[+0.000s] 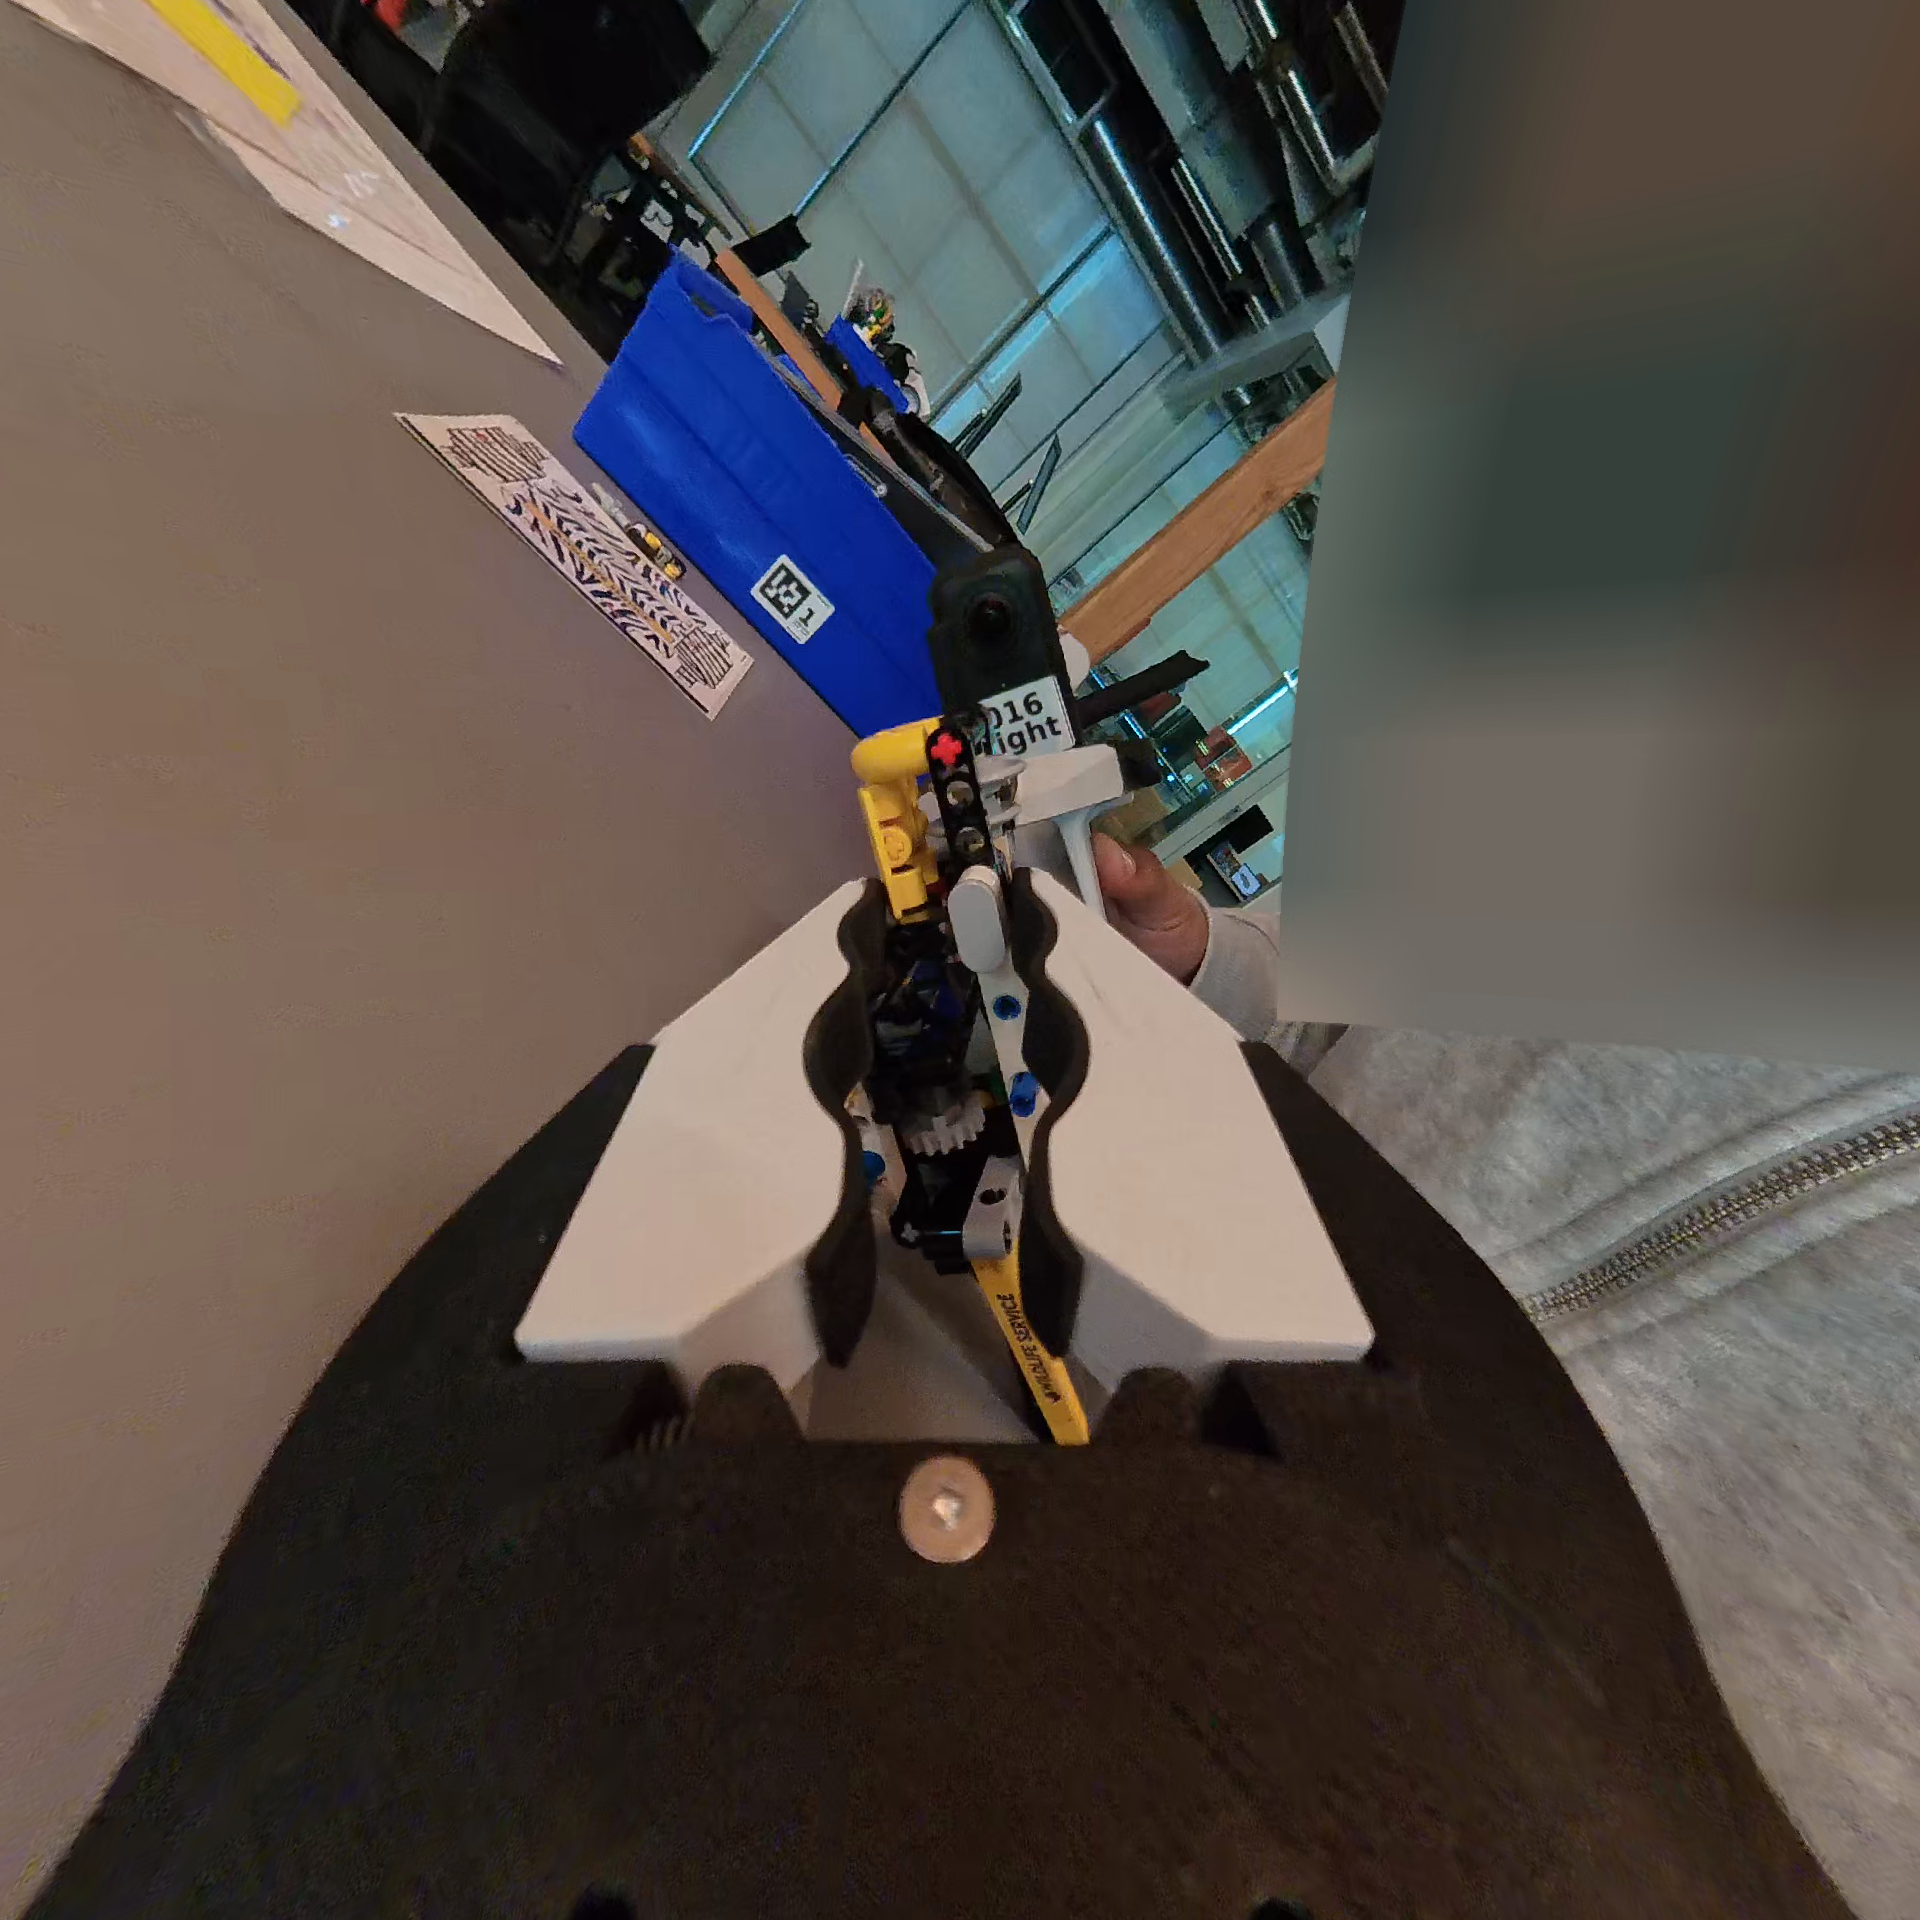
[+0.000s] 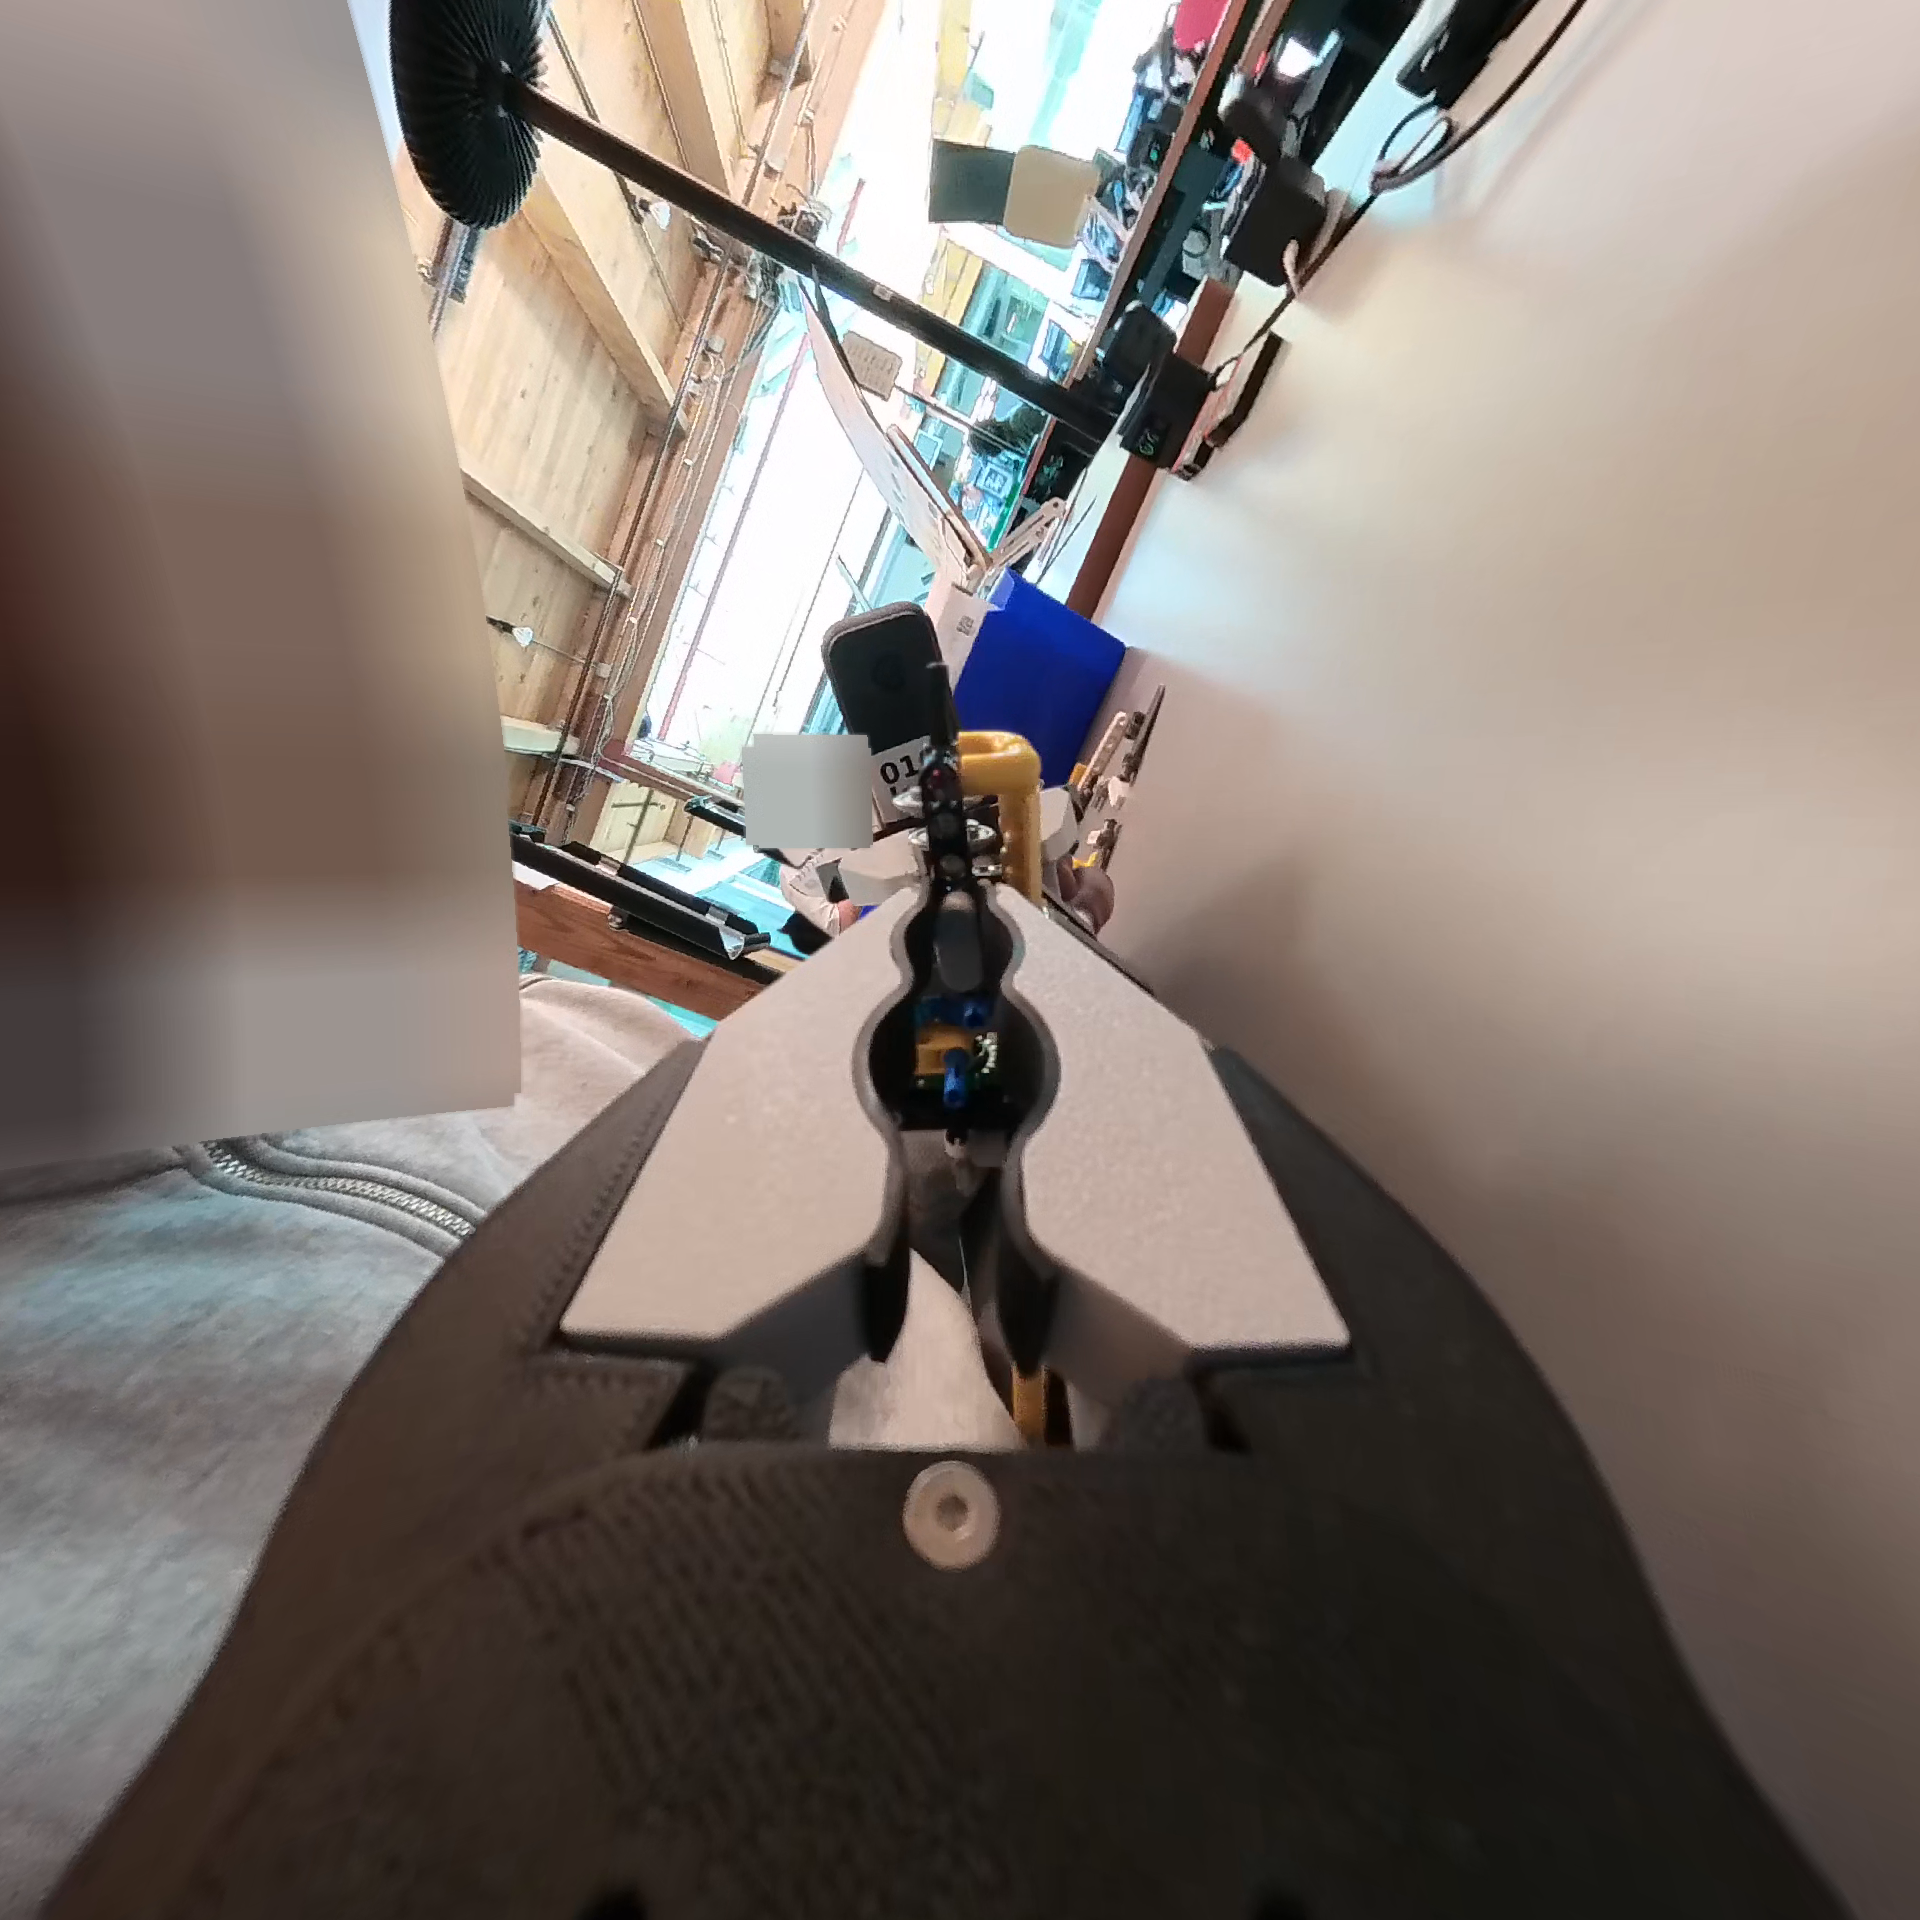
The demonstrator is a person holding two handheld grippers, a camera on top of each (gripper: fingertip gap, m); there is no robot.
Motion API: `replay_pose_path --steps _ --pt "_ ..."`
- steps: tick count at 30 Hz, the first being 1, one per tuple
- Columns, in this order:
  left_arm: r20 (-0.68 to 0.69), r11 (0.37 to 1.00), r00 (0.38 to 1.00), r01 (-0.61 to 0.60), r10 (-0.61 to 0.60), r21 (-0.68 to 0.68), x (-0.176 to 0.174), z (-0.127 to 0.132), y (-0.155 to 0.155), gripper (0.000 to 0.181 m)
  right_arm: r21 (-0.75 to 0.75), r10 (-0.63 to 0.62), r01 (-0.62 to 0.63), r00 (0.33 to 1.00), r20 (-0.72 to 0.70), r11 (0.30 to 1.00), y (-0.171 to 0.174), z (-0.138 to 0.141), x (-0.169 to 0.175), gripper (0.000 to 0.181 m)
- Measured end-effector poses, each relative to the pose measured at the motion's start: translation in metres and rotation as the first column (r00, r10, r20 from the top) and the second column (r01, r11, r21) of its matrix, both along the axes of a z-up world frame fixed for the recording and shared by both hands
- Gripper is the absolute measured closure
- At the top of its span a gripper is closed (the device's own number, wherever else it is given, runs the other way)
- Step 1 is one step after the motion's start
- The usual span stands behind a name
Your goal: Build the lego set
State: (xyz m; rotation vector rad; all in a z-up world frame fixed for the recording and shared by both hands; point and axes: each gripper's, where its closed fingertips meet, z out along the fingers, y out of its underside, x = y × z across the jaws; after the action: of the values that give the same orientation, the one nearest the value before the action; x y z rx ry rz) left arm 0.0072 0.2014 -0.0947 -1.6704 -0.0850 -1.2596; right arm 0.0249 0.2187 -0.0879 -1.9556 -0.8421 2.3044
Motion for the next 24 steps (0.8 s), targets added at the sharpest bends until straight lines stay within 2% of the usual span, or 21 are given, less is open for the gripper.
replay_pose_path --steps 24 --pt "-0.004 0.998 1.0 -0.015 0.014 -0.056 -0.007 -0.012 0.003 0.158 0.067 0.1 -0.105 0.993 0.07 0.992 -0.001 -0.011 -0.009 0.176"
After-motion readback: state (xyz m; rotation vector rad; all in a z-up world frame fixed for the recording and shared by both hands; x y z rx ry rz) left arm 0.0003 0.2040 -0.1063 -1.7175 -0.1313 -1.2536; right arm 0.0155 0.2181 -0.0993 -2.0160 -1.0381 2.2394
